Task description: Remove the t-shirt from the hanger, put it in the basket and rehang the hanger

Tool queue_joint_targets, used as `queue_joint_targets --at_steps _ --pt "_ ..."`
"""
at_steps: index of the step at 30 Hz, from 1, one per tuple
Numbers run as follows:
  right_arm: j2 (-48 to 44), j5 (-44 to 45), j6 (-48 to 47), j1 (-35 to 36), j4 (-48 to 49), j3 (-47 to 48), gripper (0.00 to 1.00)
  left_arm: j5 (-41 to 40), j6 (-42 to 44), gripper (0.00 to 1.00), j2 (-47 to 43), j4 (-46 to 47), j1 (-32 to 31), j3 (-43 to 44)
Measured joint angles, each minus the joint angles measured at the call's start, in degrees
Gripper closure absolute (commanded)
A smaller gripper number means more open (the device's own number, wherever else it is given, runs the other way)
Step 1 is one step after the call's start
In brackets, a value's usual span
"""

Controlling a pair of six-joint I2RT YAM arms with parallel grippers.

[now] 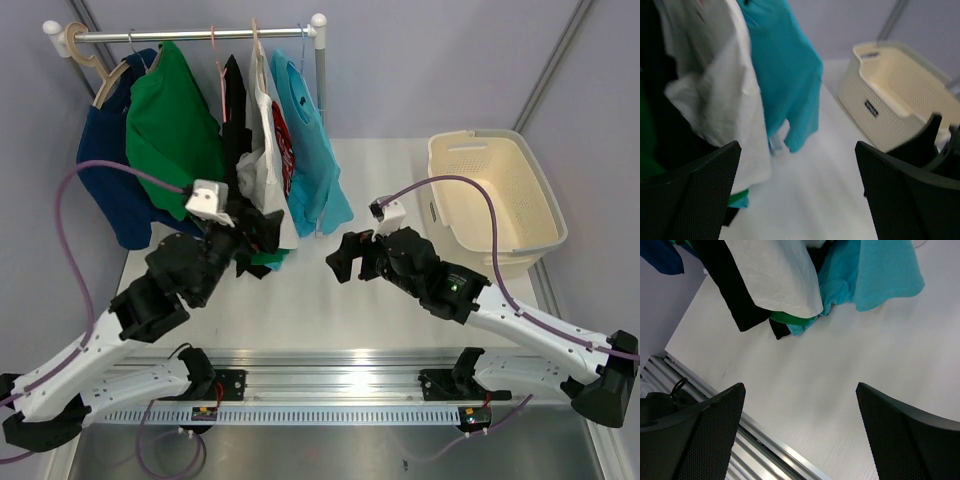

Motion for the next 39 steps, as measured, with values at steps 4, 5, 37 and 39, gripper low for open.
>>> queue_joint_targets --at_steps 4,5,37,39 --pt "-0.81 0.07 -1.33 0.00 1.68 -1.31 0.01 -13.60 9.07 0.01 0.79 -0.79 0.00 9.57" --pt "-1.31 0.20 -1.40 0.00 1.86 -1.95 0.01 -17.59 11.91 0.01 0.83 -0.70 0.02 11.54" --pt "-8.94 -7.06 0.26 0.00 5.40 -6.40 0.01 -1.51 12.74 0.02 24.09 -16.50 48.78 43.19" --pt "-8.61 -7.74 0.37 0.00 5.88 -6.40 0.00 1.95 11.93 0.04 24.26 -17.05 52.13 43.19"
